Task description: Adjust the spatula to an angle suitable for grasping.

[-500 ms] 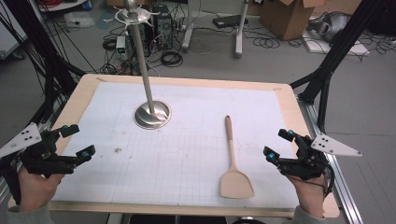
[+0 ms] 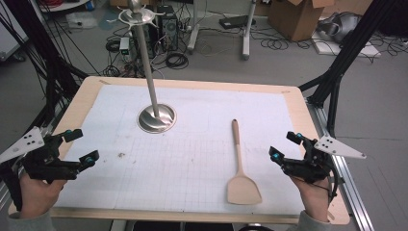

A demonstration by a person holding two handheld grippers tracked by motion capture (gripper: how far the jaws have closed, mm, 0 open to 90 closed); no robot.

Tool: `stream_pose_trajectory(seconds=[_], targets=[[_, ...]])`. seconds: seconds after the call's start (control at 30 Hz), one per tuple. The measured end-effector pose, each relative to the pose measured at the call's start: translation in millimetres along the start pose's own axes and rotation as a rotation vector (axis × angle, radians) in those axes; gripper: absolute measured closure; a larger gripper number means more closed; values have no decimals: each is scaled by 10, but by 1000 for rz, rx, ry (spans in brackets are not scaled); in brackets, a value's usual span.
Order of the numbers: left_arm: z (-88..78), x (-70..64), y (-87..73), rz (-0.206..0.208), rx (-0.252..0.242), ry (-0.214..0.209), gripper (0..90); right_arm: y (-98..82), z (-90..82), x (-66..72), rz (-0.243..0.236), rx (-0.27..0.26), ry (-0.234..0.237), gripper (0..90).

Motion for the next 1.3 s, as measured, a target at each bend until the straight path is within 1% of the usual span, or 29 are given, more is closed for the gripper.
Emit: stream_pose_trajectory(seconds=[0.03, 0.07, 0.13, 0.17, 0.23, 0.27, 0.33, 0.37, 0.43, 0.63, 0.9, 0.93, 0.97, 1.07, 1.1, 1.13, 1.17, 1.2, 1.23, 1.27, 1.3], targets=[[3, -3, -1, -1, -1, -3, 17, -8, 11, -11, -2, 7, -4, 118], [5, -7, 0, -3, -1, -4, 17, -26, 35, -25, 7, 22, -12, 118], [11, -12, -1, 0, 2, -5, 17, -36, 50, -33, 12, 30, -15, 119], [13, -16, -2, -2, 2, -5, 17, -57, 81, -56, 18, 43, -20, 119], [13, -15, -6, -2, 7, -3, 17, -67, 97, -68, 21, 46, -24, 119], [13, -14, -9, -3, 7, -4, 17, -85, 121, -92, 33, 49, -28, 119], [6, -9, -14, -7, 6, -6, 17, -101, 142, -114, 42, 51, -34, 119], [4, -7, -16, -11, 5, -3, 17, -101, 142, -114, 42, 51, -34, 119], [-6, 2, -21, -18, 10, 17, 17, -123, 182, -145, 42, 64, -39, 119], [-29, 11, -41, -26, 10, 24, 17, -148, 264, -165, 40, 91, -44, 119], [-27, 22, -63, -32, 19, 28, 17, -192, 382, -180, 16, 143, -50, 122], [-24, 24, -66, -29, 22, 27, 17, -202, 397, -185, 12, 150, -49, 128], [-20, 24, -68, -28, 23, 27, 17, -208, 408, -190, 9, 156, -47, 153], [-8, 19, -73, -30, 28, 26, 17, -222, 435, -195, 1, 168, -42, 162], [-6, 19, -74, -28, 29, 24, 17, -235, 458, -204, 5, 188, -32, 228], [-3, 18, -76, -27, 29, 24, 17, -242, 467, -213, -4, 192, -21, 268], [-2, 18, -77, -27, 30, 24, 17, -250, 475, -213, -4, 195, -16, 288], [-1, 18, -78, -27, 31, 24, 17, -250, 475, -213, -4, 195, -16, 288], [0, 18, -79, -27, 31, 23, 17, -262, 495, -224, -6, 207, -21, 321], [1, 19, -80, -27, 31, 24, 17, -262, 495, -224, -6, 207, -21, 321], [1, 19, -82, -28, 31, 25, 17, -272, 511, -231, -6, 216, -18, 360]])
Point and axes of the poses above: each handheld gripper's, and its own axes: z roughly forward along the jaws, y roughly out of its top, x roughly to its left, the point moved 1 cm from there along z, roughly forward along the jaws, and after that the axes turned 5 degrees about x, right-handed, at the moved point
